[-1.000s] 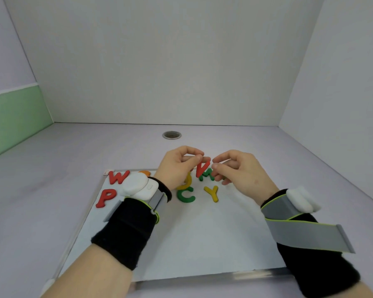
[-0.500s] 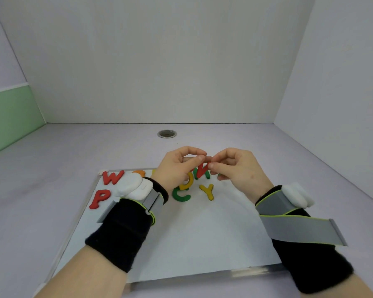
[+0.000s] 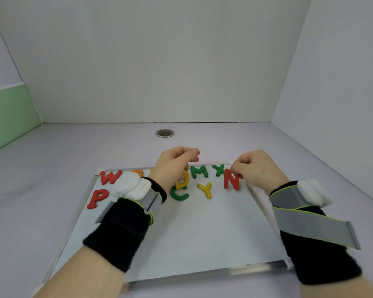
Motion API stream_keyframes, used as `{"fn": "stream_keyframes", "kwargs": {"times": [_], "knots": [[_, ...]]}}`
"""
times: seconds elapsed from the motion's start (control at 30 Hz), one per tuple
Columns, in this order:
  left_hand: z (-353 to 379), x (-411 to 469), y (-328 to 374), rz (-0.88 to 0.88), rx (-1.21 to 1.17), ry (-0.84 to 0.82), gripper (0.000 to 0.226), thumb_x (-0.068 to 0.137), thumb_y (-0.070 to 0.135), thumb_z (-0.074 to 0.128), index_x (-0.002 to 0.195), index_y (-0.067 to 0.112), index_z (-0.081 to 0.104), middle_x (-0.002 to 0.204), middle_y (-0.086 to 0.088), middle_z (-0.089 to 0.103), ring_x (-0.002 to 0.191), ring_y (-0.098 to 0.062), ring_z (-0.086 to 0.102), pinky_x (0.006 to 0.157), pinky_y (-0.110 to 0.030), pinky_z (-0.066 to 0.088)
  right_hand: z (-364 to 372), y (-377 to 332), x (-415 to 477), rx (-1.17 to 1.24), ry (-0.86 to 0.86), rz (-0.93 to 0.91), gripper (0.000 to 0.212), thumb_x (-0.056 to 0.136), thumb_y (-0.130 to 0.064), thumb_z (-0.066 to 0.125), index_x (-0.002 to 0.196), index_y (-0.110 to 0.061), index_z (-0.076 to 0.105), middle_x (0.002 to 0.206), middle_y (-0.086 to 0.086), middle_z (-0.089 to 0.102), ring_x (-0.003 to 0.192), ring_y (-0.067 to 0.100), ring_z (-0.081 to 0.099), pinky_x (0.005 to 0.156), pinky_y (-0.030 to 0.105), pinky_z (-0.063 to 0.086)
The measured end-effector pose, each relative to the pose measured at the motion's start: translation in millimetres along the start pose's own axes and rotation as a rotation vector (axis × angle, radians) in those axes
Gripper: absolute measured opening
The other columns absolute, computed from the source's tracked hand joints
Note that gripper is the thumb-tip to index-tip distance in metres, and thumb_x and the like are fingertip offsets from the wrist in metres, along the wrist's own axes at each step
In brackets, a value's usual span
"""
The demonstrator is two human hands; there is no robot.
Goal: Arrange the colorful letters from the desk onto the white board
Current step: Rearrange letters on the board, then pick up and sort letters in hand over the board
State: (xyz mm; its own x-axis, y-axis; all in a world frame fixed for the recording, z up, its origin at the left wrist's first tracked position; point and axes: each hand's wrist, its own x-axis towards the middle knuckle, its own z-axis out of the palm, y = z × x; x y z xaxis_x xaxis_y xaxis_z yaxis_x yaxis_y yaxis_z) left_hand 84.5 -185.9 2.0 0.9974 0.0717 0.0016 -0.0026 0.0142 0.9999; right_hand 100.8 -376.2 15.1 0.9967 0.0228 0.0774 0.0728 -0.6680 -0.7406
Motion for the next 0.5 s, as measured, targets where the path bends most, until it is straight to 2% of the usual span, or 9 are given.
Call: {"fn": "stream_keyframes", "kwargs": {"times": [0.13, 0.23, 0.37, 0.5], "knots": [[-0.3, -0.1, 0.4, -0.018, -0.002, 0.001, 0.011, 0.091, 0.021, 0.059, 0.091, 0.014, 0.067, 0.087, -0.001, 0.065, 0.061, -0.011, 0.04, 0.036, -0.014, 0.032, 0.1, 0.1, -1.1, -0.057, -0.074, 0.011, 0.018, 0.078, -0.013, 0.06, 0.062, -0.01, 0.067, 0.062, 0.003, 0.057, 0.067, 0.019, 0.051, 0.068, 0.03, 0.044], [-0.3, -0.3, 0.6, -0.024, 0.014, 0.001, 0.011, 0.091, 0.021, 0.059, 0.092, 0.014, 0.068, 0.087, -0.001, 0.066, 0.062, -0.011, 0.042, 0.037, -0.014, 0.033, 1.0, -0.4, -1.4, -0.092, -0.092, 0.0, 0.016, 0.079, -0.012, 0.06, 0.072, -0.006, 0.072, 0.069, 0.005, 0.061, 0.073, 0.019, 0.054, 0.075, 0.033, 0.048], [-0.3, -0.8, 1.8, -0.021, 0.006, -0.002, 0.01, 0.09, 0.016, 0.058, 0.091, 0.015, 0.068, 0.086, -0.002, 0.065, 0.064, -0.011, 0.047, 0.038, -0.014, 0.034, 2.5, -1.0, -2.4, -0.12, -0.124, -0.003, 0.017, 0.079, -0.013, 0.058, 0.079, -0.007, 0.075, 0.074, 0.002, 0.065, 0.077, 0.016, 0.056, 0.073, 0.028, 0.046], [0.3, -0.6, 1.3, -0.014, 0.018, -0.011, 0.023, 0.088, 0.004, 0.05, 0.089, 0.018, 0.068, 0.086, -0.001, 0.066, 0.07, -0.011, 0.055, 0.046, -0.018, 0.04, 4.1, -0.9, -3.2, -0.146, -0.134, -0.007, 0.018, 0.078, -0.01, 0.058, 0.08, -0.011, 0.076, 0.083, 0.004, 0.07, 0.083, 0.016, 0.058, 0.077, 0.028, 0.047]]}}
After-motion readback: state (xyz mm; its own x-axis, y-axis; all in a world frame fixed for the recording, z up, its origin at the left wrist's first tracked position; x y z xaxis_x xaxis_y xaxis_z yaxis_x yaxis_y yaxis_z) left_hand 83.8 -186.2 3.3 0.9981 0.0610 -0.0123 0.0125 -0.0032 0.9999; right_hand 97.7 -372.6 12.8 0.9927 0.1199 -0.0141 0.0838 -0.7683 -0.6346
